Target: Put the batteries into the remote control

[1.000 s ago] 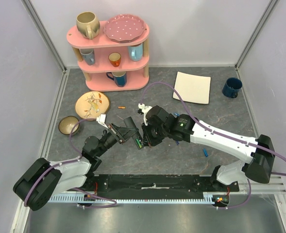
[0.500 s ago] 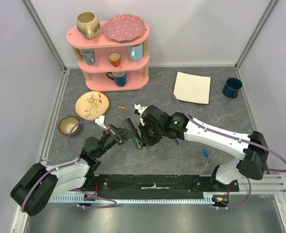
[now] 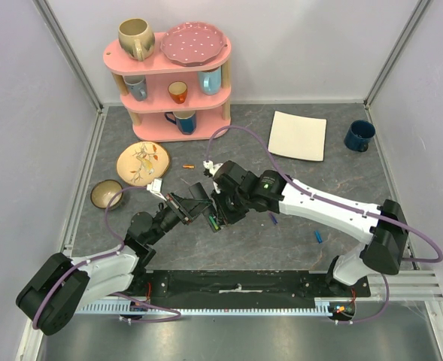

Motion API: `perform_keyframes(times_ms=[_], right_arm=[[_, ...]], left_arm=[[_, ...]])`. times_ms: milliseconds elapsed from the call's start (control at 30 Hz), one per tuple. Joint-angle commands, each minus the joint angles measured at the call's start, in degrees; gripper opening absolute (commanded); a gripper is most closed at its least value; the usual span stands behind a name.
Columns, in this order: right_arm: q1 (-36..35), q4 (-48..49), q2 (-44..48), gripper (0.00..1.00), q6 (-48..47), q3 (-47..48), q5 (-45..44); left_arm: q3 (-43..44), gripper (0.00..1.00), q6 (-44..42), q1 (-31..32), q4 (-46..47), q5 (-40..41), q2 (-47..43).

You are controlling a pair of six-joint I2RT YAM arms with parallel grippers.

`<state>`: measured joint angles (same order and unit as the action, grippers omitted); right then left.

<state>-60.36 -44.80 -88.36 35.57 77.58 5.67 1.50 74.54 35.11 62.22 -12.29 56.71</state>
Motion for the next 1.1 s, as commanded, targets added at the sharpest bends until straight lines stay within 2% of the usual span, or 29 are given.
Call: perform_keyframes(times_ms=[0,300,633,1067], right_arm=[[0.2,-0.9,-2.5,0.00,-2.1,2.9,-5.3],[0.3,-1.7,-4.9,0.00,-3.4,5.1,-7.7],[0.3,-2.0,-4.5,0.26,-4.7,4.9,-6.8],[0.3,-2.1,-4.3,0.32,-5.1,5.8,-6.3]], left_arm=[[-2.3,0.02,4.9,0.8,9.7,-3.4,-1.9],[-2.2,0.02,5.3,0.8,9.6,-3.7,-2.4],[-1.9,0.02,4.8,0.8,7.0,-2.7,-3.7],[-1.9,0.02,3.8,0.8,5.0,-2.4,-4.4]])
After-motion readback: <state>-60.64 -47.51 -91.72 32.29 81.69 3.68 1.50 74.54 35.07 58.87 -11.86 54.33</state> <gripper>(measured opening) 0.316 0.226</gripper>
